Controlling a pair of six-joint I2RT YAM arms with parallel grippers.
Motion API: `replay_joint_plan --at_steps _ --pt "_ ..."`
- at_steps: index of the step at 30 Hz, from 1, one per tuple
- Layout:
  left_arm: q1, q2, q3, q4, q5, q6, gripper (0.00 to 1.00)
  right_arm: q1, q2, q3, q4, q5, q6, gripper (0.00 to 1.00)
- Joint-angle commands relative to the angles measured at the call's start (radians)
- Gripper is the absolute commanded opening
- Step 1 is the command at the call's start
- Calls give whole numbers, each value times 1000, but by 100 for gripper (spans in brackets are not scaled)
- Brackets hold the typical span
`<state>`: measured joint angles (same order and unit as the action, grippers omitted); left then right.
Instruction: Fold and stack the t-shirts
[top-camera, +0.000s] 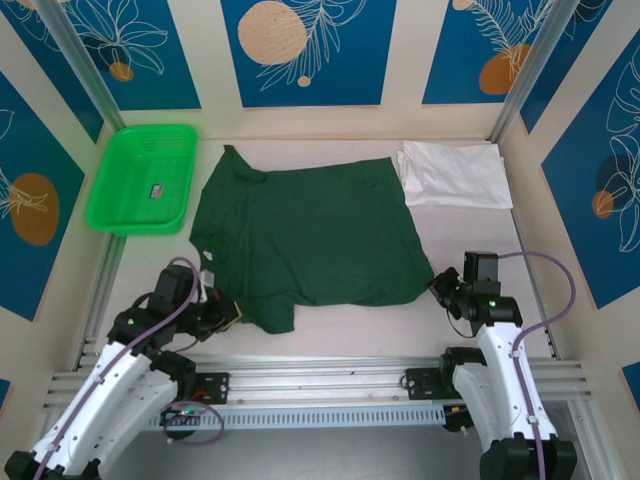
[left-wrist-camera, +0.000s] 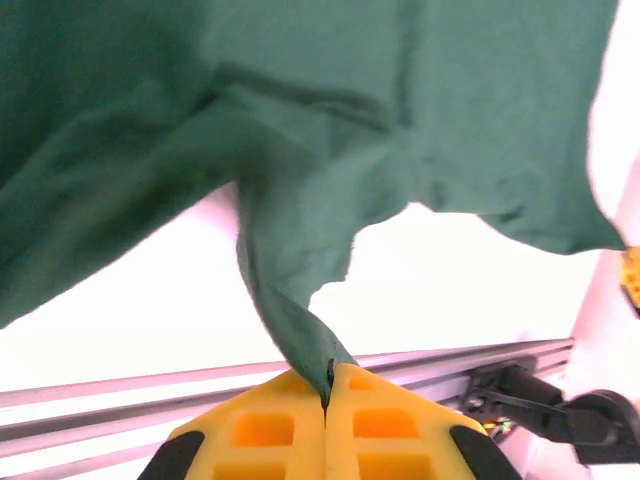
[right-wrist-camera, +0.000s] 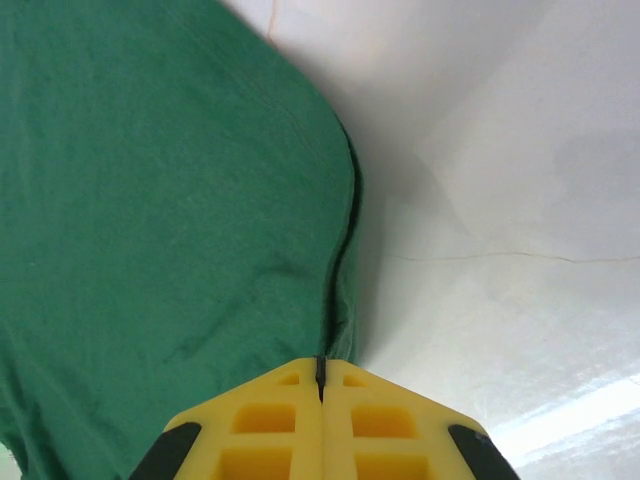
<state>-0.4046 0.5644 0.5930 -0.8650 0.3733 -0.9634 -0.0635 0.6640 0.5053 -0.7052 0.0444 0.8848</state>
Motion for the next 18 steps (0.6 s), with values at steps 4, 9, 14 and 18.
replay_joint_plan --at_steps 4,9,14,18 --pt "-11 -6 160 -66 5 -8 0 16 29 90 -18 -20 -26 0" --pt "-10 -7 209 -130 43 43 0 18 13 114 -50 -16 -37 0" --pt "-11 -41 150 -162 102 55 0 17 -31 93 -59 -40 -21 0" --pt "-11 -63 169 -156 140 60 0 16 -77 87 -49 -81 -14 0"
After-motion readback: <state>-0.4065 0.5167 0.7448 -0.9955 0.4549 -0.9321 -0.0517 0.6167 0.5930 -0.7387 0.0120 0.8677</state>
